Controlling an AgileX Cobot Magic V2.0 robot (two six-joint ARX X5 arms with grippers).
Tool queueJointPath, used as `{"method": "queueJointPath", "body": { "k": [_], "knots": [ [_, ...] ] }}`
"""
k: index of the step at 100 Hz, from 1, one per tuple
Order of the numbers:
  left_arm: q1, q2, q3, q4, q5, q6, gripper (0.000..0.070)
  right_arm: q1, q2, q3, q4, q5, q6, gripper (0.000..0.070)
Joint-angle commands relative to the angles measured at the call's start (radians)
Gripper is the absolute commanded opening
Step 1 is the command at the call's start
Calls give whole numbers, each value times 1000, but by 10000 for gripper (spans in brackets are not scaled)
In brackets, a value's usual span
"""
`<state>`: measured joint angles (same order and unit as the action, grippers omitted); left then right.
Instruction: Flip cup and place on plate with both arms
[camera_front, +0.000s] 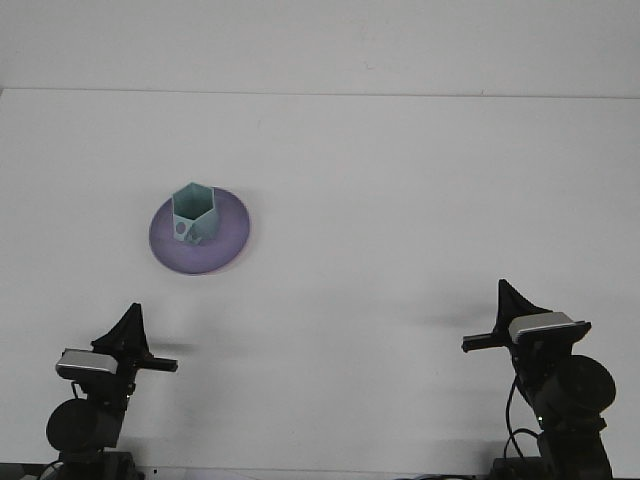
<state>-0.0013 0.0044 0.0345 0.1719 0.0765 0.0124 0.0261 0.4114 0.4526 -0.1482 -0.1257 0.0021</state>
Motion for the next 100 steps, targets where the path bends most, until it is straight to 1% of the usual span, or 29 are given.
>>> {"method": "queueJointPath", "body": {
  "k": [1, 4, 11, 18, 23, 34, 43, 53, 59, 100],
  "knots": [
    [0, -1, -21, 10, -2, -2, 15, 3, -13, 3, 21, 16, -55, 0],
    [0, -1, -21, 10, -2, -2, 15, 3, -19, -1, 20, 26, -66, 0],
    [0, -1, -21, 10, -2, -2, 15, -4, -58, -44, 45, 26, -141, 0],
    [0, -1, -21, 10, -2, -2, 15, -6, -125, -131, 109, -7, -217, 0],
    [0, -1, -21, 9, -2, -2, 15, -6, -183, -199, 140, -25, -244, 0],
    [0, -1, -21, 10, -2, -2, 15, -8, -324, -323, 142, -22, -244, 0],
    [0, -1, -21, 9, -2, -2, 15, -8, -418, -391, 134, -2, -246, 0],
    [0, -1, -21, 9, -2, -2, 15, -8, -410, -439, 160, -5, -237, 0],
    [0, -1, -20, 10, -2, -2, 15, -8, -410, -440, 132, -5, -235, 0],
    [1, 0, -20, 9, -2, -2, 15, -7, -410, -440, 171, -5, -235, 0]
  ]
}}
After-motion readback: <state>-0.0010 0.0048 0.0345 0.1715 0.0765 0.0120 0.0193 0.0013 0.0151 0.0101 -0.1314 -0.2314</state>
